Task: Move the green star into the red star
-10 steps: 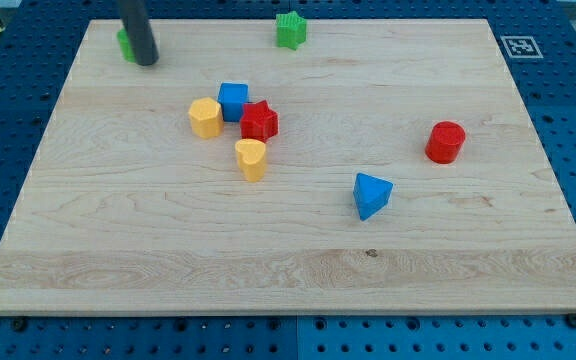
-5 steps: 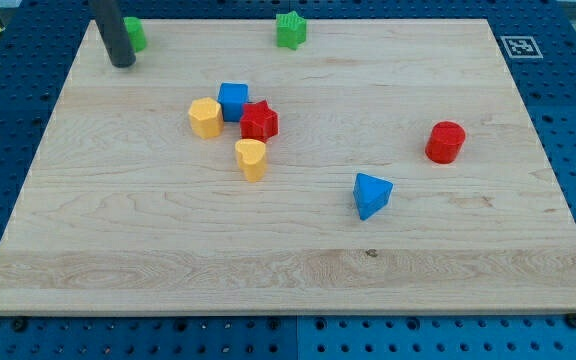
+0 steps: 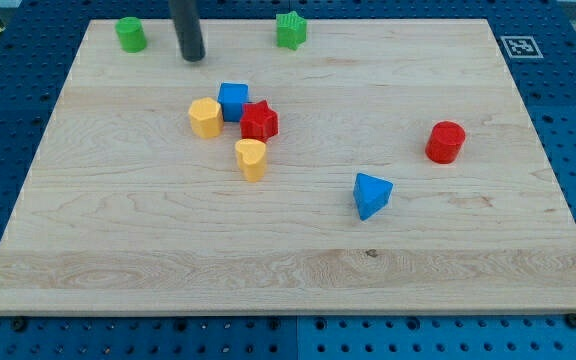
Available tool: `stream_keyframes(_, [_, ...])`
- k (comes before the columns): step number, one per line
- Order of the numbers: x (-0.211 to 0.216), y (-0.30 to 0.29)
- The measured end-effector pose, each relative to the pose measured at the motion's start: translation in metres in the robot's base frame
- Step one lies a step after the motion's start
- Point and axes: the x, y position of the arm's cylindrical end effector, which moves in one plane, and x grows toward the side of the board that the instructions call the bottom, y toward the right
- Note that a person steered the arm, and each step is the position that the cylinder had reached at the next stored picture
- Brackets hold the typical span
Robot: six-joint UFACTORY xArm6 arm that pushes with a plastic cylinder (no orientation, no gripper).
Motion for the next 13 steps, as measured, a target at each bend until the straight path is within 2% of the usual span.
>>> stream_keyframes(1, [-0.007, 0.018])
stream_keyframes(3, [-0.064, 0.019])
stream_keyframes(12, [-0.075, 0.043])
stream_keyframes(13, [-0.074, 0.089])
